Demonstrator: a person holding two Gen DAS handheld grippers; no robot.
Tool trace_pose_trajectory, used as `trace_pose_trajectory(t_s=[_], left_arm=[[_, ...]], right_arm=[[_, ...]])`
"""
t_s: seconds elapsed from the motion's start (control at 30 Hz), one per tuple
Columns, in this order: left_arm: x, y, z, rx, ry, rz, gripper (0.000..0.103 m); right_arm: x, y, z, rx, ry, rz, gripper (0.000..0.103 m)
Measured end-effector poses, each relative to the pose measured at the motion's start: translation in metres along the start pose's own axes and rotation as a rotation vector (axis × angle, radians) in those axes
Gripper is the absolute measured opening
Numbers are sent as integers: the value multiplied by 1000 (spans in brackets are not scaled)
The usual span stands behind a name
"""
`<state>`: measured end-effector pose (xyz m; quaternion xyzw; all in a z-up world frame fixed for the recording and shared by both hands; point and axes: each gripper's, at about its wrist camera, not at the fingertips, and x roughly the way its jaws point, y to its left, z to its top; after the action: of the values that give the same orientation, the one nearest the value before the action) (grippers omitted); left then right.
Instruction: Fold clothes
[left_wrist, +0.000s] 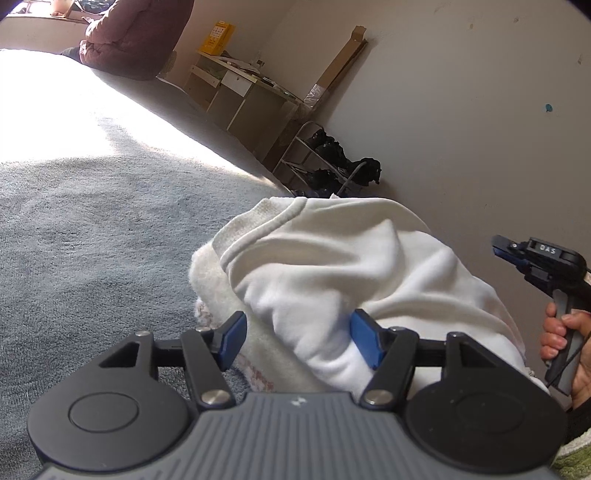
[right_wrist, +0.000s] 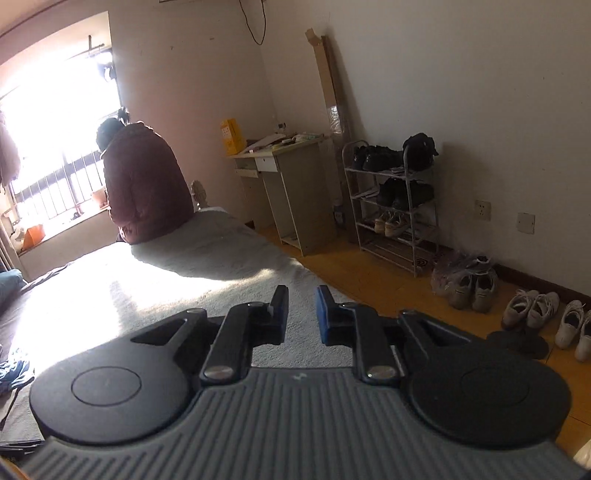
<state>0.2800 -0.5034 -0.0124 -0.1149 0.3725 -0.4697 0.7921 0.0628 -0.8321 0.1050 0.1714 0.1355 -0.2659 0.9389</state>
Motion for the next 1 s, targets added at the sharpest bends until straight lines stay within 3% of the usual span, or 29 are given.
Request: trace_pose_trajectory(t_s=[0.17, 0.23, 0.27, 0.3, 0.4, 0.47, 0.67, 0.73, 0.77, 0.83, 0.87, 0.9, 0.93, 1.0], left_arm=[[-30, -5, 6, 15, -60, -9, 61], [-51, -13, 5, 39, -101, -23, 61], [-62, -19, 2, 67, -117, -32, 61], [-73, -29, -3, 113, -127, -45, 61], [-100, -71, -28, 332, -120, -89, 64], [-109, -104, -51, 513, -95, -109, 65], [-96, -181, -120, 916, -84, -53, 65], [-86, -196, -134, 983, -77, -20, 62], [-81, -200, -140, 1008, -79, 8, 53], [-70, -205, -148, 1055, -97, 84, 38], [-68, -206, -150, 1058, -99, 97, 29], [-67, -206, -151, 1062, -103, 111, 24], [-69, -208, -152, 1071, -115, 127, 16], [-77, -210, -155, 1104, -153, 158, 13]], right_arm=[[-97, -23, -16, 41, -24, 61, 17], [-117, -36, -32, 141, 0, 88, 27], [-125, -43, -41, 196, 15, 104, 42], [-127, -50, -52, 274, 44, 136, 56], [-117, -62, -86, 465, 145, 229, 59], [-103, -64, -102, 542, 182, 223, 60], [-73, -74, -110, 655, 140, 182, 60], [-64, -77, -109, 654, 125, 195, 60], [-57, -77, -108, 653, 132, 201, 59], [-46, -72, -103, 614, 146, 205, 45], [-42, -69, -99, 591, 149, 205, 20], [-38, -66, -95, 572, 148, 208, 11], [-38, -64, -89, 571, 131, 224, 11], [-46, -60, -73, 549, 72, 287, 9]])
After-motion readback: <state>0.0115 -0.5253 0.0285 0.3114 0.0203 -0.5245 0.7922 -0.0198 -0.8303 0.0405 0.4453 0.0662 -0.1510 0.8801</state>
